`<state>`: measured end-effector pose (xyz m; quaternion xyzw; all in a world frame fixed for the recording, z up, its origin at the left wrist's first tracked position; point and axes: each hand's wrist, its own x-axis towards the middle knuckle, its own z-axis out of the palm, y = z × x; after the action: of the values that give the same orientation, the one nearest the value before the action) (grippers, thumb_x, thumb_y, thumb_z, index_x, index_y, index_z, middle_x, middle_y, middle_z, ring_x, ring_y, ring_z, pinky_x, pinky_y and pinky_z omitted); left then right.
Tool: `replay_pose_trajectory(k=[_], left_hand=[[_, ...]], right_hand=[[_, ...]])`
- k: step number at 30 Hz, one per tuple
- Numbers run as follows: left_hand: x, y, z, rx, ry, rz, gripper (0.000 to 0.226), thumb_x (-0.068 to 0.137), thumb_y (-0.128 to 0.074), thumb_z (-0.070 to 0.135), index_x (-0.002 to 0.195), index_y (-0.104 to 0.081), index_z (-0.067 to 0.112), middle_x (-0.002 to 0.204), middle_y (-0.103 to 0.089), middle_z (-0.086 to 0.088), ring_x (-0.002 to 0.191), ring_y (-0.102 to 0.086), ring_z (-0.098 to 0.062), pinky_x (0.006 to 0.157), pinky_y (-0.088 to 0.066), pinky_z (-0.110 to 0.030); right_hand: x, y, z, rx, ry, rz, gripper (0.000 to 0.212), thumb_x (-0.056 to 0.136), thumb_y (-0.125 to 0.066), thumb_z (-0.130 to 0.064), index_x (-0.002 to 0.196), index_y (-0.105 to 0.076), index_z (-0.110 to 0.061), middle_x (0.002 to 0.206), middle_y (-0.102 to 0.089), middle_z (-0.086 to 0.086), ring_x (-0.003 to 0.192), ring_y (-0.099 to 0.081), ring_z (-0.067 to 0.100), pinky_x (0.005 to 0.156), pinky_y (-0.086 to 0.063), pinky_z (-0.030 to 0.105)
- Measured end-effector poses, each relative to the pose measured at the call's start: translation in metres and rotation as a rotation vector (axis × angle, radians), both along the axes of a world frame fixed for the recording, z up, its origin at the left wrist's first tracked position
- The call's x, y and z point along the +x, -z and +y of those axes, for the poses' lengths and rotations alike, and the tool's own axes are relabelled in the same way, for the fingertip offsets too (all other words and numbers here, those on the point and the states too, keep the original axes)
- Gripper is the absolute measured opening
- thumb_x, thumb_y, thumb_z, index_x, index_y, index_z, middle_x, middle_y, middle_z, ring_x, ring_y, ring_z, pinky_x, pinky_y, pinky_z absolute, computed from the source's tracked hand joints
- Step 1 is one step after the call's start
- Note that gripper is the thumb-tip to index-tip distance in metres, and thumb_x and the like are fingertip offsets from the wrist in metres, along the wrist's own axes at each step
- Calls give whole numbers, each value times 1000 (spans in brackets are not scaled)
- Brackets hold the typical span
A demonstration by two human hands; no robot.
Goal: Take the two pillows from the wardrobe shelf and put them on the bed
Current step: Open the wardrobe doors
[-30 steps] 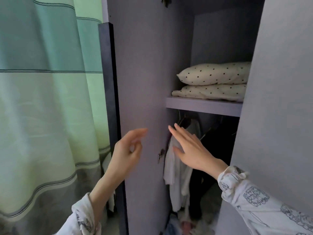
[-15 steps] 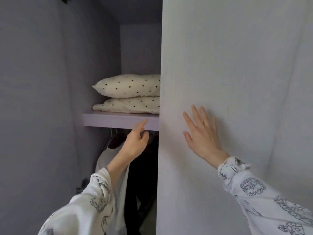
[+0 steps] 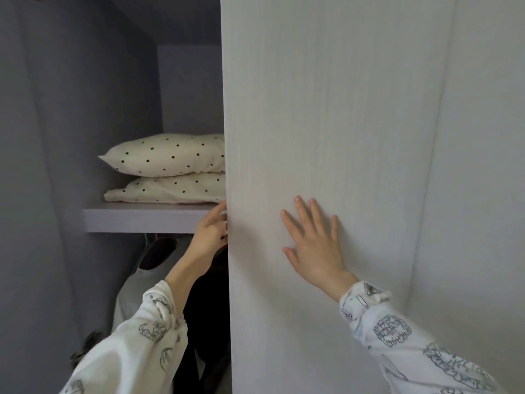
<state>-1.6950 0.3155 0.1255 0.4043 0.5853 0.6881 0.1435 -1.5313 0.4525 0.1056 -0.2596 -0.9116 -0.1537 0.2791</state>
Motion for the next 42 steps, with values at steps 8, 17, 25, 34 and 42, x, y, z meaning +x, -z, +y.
replay_pose_trajectory(k=[8, 17, 25, 34, 42], left_hand=[[27, 5, -65, -23, 238, -23, 71, 74, -26, -12, 125, -55, 28, 107, -72, 1, 102, -66, -17, 82, -52, -34], [85, 5, -121, -27, 556, -15, 78, 71, -22, -18, 119, -62, 29, 116, -68, -3, 112, -61, -19, 84, -55, -35], [162, -6, -140, -148, 656, 131, 67, 84, -27, -15, 133, -50, 24, 128, -60, -7, 120, -56, -21, 100, -45, -44], [306, -11, -131, -144, 651, 253, 63, 89, -27, -13, 140, -38, 23, 132, -48, -11, 112, -53, -15, 95, -39, -32], [373, -8, -109, -207, 710, 225, 55, 93, -29, -5, 141, -36, 22, 146, -40, 4, 129, -44, -14, 107, -34, -33]], right_hand=[[33, 21, -60, -328, -73, 140, 66, 93, -45, -42, 149, -11, -31, 159, 18, 1, 147, 4, 22, 116, -16, 49], [91, 60, -162, -593, -268, 205, 67, 94, -50, -29, 149, -11, -32, 158, 10, -15, 144, -13, 7, 109, -15, 17], [174, 63, -189, -865, -297, 446, 58, 96, -46, -7, 145, -22, -24, 153, -12, -15, 139, -15, -3, 106, -25, 7], [297, 36, -206, -1036, -164, 494, 55, 97, -43, -5, 146, -24, -21, 149, -36, -6, 118, -52, 4, 112, -32, 33], [362, 27, -203, -1102, -94, 543, 58, 98, -40, -8, 148, -19, -29, 155, -26, -3, 141, -23, 5, 117, -23, 38]])
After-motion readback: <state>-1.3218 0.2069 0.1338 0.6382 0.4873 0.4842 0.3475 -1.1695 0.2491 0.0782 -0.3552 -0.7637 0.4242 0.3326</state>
